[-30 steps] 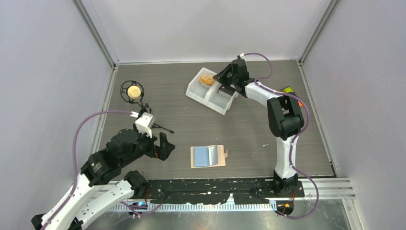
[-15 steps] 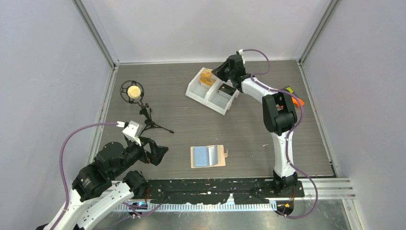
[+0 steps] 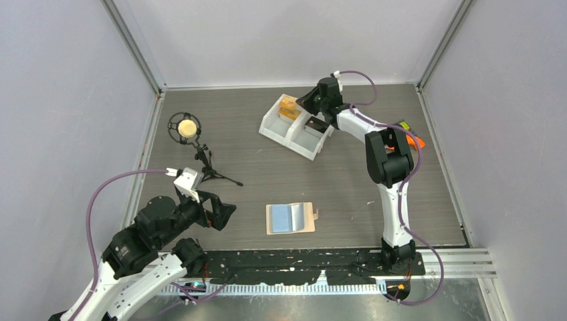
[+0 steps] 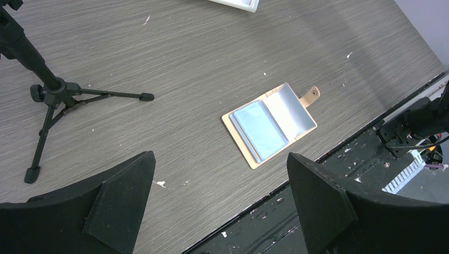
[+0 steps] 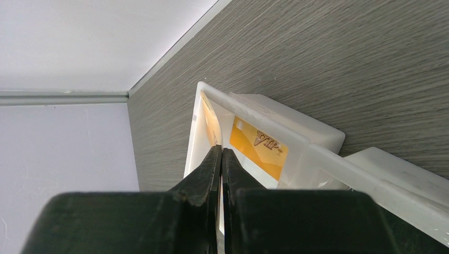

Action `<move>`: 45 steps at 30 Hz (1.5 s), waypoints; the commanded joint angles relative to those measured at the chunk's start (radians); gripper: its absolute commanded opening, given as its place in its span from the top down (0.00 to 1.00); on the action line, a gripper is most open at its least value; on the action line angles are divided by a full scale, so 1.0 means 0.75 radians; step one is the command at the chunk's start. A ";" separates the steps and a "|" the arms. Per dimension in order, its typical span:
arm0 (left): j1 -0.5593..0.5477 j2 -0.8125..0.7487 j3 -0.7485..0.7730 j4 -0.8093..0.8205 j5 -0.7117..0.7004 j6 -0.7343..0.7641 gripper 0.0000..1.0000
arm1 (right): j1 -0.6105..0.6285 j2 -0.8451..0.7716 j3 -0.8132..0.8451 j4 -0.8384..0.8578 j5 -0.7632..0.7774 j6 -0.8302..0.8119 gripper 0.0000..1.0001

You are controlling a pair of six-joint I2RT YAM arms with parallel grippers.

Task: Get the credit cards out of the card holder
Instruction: Place the credit card in the storage box.

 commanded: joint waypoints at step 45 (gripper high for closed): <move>0.007 0.009 0.021 0.040 -0.015 0.033 0.00 | 0.007 -0.176 -0.059 -0.071 0.176 0.044 0.74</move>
